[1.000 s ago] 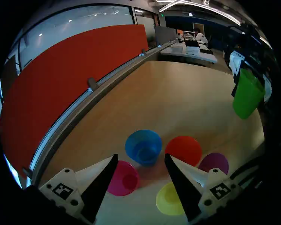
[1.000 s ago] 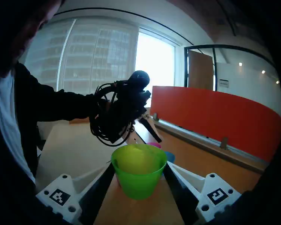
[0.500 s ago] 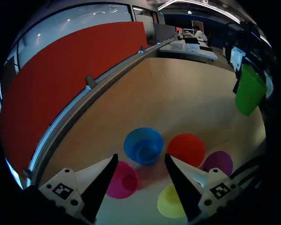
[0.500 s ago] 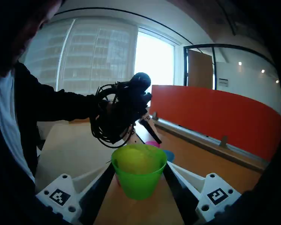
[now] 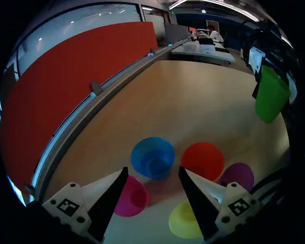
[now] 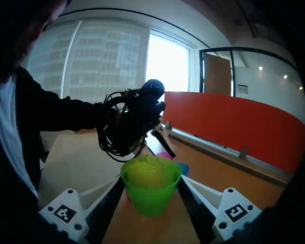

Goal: Pour water

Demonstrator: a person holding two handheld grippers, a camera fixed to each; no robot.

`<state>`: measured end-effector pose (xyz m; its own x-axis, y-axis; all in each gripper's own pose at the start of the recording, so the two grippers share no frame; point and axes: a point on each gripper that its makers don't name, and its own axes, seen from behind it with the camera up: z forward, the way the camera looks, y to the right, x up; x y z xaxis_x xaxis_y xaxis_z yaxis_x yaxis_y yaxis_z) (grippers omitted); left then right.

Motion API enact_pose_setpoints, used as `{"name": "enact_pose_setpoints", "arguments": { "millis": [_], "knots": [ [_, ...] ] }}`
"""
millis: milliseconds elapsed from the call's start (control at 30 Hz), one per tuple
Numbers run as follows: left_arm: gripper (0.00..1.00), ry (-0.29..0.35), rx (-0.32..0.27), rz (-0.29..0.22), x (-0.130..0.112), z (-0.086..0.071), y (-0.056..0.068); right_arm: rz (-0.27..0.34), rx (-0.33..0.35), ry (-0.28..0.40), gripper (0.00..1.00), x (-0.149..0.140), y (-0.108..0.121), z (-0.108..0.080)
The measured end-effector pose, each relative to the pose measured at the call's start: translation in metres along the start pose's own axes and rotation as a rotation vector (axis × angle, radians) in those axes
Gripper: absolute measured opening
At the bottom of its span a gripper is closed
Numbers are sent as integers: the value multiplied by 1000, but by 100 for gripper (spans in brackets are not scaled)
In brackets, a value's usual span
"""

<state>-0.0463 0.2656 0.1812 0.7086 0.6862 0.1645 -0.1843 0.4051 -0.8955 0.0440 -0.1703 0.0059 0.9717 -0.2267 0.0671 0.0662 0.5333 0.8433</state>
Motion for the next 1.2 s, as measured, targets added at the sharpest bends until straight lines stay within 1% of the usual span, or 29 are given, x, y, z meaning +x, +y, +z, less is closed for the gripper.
{"name": "enact_pose_setpoints", "arguments": {
  "millis": [267,667,1067,1200],
  "knots": [
    [92,-5,-6,-3,1,4,4,1,-1,0,91,-1,2,-1],
    [92,-15,-23,-8,2,15,4,4,-4,0,91,-3,3,-1],
    [92,-24,-23,-22,3,28,-1,5,-8,-4,91,-6,5,-1],
    [92,-32,-23,-18,0,32,-2,5,-7,-6,91,-6,5,0]
  ]
}}
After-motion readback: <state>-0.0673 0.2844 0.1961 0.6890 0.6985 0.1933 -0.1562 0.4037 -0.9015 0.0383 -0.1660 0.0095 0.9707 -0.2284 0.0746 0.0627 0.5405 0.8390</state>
